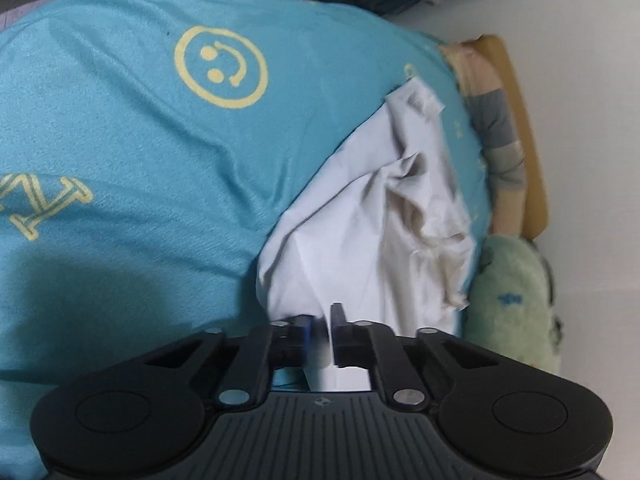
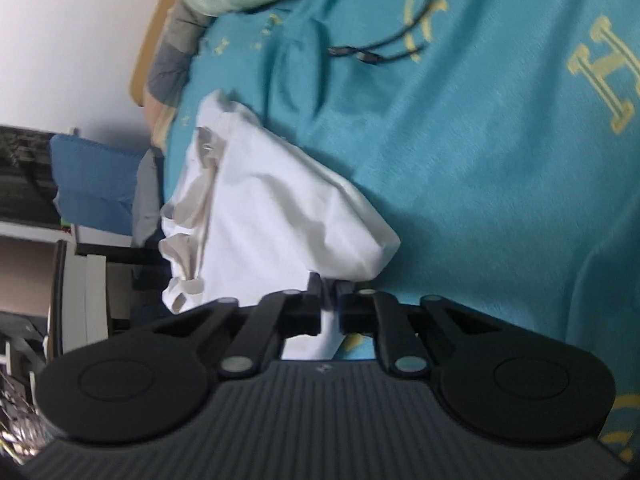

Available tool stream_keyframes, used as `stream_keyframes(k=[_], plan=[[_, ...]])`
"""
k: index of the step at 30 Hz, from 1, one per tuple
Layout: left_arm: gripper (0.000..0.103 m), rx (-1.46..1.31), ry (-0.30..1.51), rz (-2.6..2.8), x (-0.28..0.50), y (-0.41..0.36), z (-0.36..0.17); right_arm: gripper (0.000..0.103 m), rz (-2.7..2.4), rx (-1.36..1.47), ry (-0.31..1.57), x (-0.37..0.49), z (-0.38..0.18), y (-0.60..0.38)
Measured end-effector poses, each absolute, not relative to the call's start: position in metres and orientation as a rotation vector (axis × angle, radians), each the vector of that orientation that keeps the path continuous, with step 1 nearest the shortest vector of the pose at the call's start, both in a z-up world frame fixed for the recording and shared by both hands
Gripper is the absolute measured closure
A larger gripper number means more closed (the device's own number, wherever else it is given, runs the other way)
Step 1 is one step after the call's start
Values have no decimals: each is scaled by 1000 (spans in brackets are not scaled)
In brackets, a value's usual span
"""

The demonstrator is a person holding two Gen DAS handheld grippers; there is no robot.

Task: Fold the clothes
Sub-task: 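Grasp the folded T-shirt edge with both grippers, then fold the T-shirt over again with both grippers and release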

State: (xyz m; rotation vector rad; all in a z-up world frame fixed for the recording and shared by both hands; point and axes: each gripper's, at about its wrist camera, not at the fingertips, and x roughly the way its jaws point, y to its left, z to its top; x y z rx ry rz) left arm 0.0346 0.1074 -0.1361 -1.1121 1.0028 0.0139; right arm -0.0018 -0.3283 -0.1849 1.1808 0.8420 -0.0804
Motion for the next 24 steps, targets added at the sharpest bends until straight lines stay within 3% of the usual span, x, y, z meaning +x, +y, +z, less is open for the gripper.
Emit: stream_keyframes(k=[8, 16, 24], plan=[[99, -1071, 841, -118, 26, 107, -74, 98, 12, 1101, 641, -8, -135, -330], [100, -1008, 681, -250, 14, 106, -8, 98, 100, 1069, 484, -27, -47, -338], [100, -969, 675, -361, -63, 100, 41, 98, 185, 1114, 375, -109, -2, -355]])
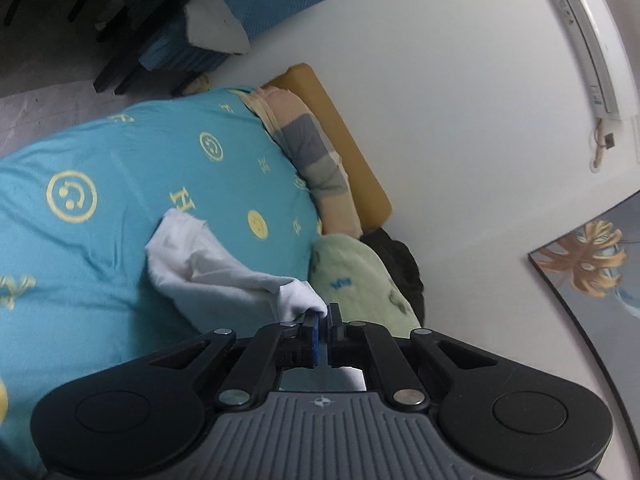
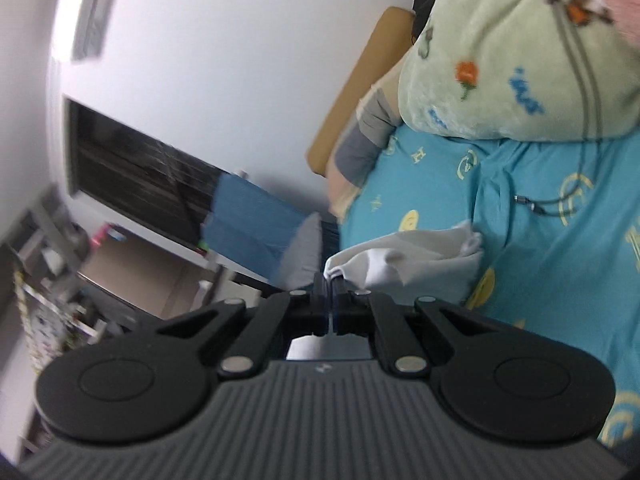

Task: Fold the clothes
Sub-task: 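Fold the T-shirt over again with both grippers and release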

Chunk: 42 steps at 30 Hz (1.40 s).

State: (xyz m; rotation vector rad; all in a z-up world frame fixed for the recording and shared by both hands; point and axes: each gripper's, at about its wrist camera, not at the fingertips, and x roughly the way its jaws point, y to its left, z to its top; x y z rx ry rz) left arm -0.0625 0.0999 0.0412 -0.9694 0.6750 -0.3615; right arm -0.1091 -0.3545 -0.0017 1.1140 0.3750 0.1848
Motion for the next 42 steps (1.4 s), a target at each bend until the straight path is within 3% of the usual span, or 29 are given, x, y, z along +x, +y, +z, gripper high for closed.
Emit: stream_keyframes(k=[8, 20, 28, 33, 35, 37, 38, 40, 42], plan=[[100, -990, 754, -328, -91, 92, 12, 98, 131, 1137, 443, -155, -39, -360], [99, -868, 922, -116, 82, 72, -27, 97, 13, 1065, 583, 22, -74, -356], [99, -743, 863, -180, 122, 65, -55, 96, 3, 1076, 618, 71, -140, -370], [98, -729, 859, -230, 127, 66, -60, 93, 148, 1074, 647, 83, -138, -376], [92, -723, 858, -250, 130, 66, -63, 80, 207, 1048, 642, 84, -131, -375], [68, -717, 856, -270, 132, 67, -65, 32, 261, 1024, 635, 83, -125, -373], [60, -715, 856, -280, 133, 67, -66, 24, 288, 1018, 631, 82, -123, -371], [36, -702, 854, -296, 135, 67, -68, 21, 304, 970, 618, 80, -119, -367], [23, -651, 849, -288, 135, 61, -67, 21, 301, 892, 592, 78, -115, -363]])
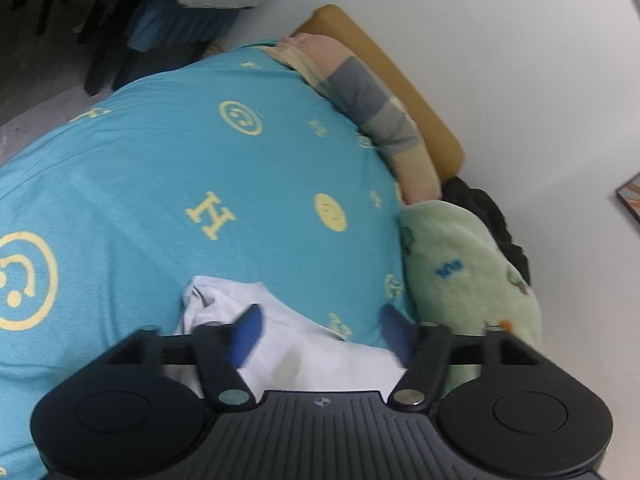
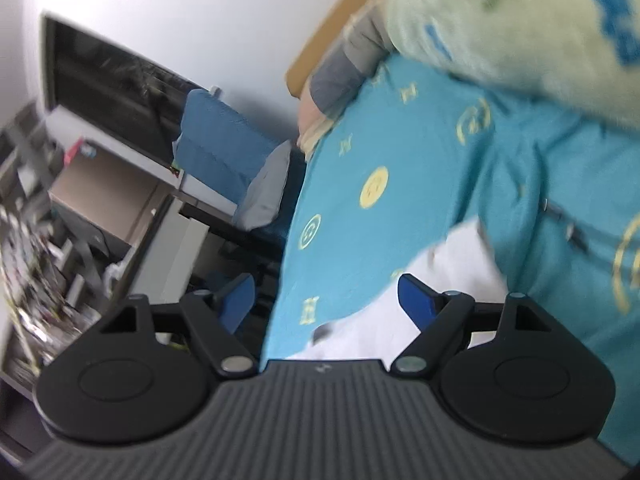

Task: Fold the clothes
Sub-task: 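Fold the T-shirt over again with both grippers and release, then pinch the folded T-shirt edge with both grippers and straighten it flat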

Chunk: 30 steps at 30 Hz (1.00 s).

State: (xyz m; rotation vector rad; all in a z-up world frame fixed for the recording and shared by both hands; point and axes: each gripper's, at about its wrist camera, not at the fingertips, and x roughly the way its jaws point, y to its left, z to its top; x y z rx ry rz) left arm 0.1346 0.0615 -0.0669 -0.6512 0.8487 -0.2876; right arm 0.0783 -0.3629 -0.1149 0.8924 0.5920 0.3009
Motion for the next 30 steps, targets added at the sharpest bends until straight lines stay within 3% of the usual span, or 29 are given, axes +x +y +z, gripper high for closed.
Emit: stream_keyframes(k=[5, 8, 10, 12, 15, 19, 26, 30], plan=[[22, -485, 872, -215, 142, 46, -78, 23, 139, 688, 638, 92, -132, -355], [29, -370, 908, -152, 153, 36, -98, 33, 99, 612, 693, 104, -149, -348], [50, -332, 914, -147, 155, 34, -101, 56, 91, 571, 715, 109, -157, -341], [66, -309, 905, -154, 154, 33, -99, 78, 103, 572, 706, 106, -157, -340], [90, -275, 891, -164, 151, 32, -95, 93, 127, 574, 678, 101, -152, -338], [96, -235, 866, -177, 148, 31, -89, 94, 158, 557, 603, 94, -132, -335], [97, -277, 678, -180, 145, 39, -58, 95, 109, 579, 461, 94, -120, -337], [95, -141, 667, -167, 151, 21, -72, 92, 28, 567, 598, 119, -148, -334]])
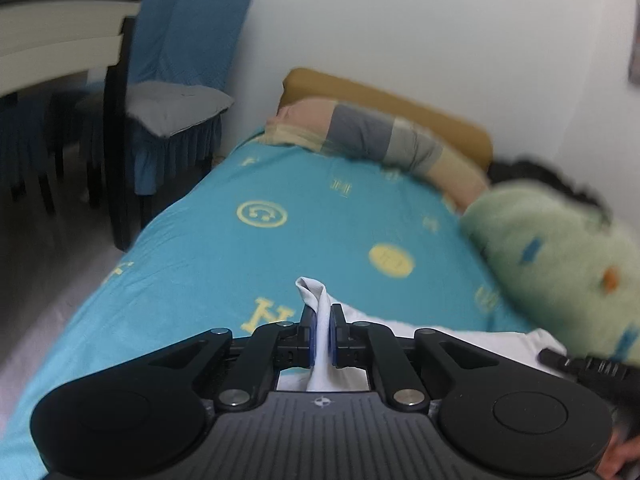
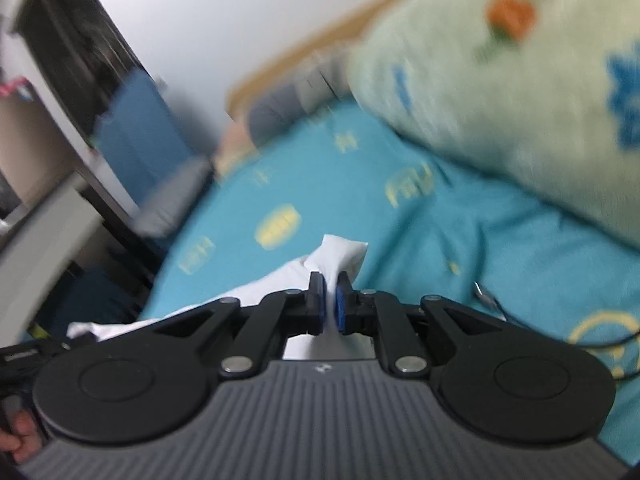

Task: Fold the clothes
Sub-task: 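Pinch the folded T-shirt edge with both grippers and straighten it flat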

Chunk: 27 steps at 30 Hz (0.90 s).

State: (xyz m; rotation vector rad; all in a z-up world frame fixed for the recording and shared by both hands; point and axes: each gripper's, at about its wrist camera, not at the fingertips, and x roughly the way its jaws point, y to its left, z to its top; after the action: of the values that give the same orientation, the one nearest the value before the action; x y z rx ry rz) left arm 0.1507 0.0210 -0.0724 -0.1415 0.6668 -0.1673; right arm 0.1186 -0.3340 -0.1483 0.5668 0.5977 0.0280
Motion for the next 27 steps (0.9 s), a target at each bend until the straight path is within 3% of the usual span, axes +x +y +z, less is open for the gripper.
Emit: stream_keyframes(k=[2, 5, 6, 7, 8, 9, 15, 20, 27], plan=[[92, -136, 717, -162, 150, 18, -80, 91, 18, 556, 618, 118, -146, -333], [67, -147, 695, -174, 138, 15, -72, 83, 5, 540, 645, 115, -141, -331], [59, -148, 682, -179, 133, 14, -69, 59, 1, 535, 654, 114, -139, -331], [53, -149, 668, -183, 129, 13, -65, 27, 3, 531, 624, 109, -131, -330], [49, -149, 658, -188, 125, 11, -62, 15, 0, 529, 579, 102, -124, -327], [43, -149, 657, -194, 120, 7, -62, 12, -9, 523, 540, 96, -118, -324], [41, -127, 748, -243, 112, -15, -88, 14, 106, 337, 554, 87, -118, -289], [42, -116, 864, -241, 122, -21, -121, 14, 152, 184, 718, 107, -155, -259], [42, -128, 834, -257, 89, -25, -94, 14, 113, 215, 704, 77, -131, -259]])
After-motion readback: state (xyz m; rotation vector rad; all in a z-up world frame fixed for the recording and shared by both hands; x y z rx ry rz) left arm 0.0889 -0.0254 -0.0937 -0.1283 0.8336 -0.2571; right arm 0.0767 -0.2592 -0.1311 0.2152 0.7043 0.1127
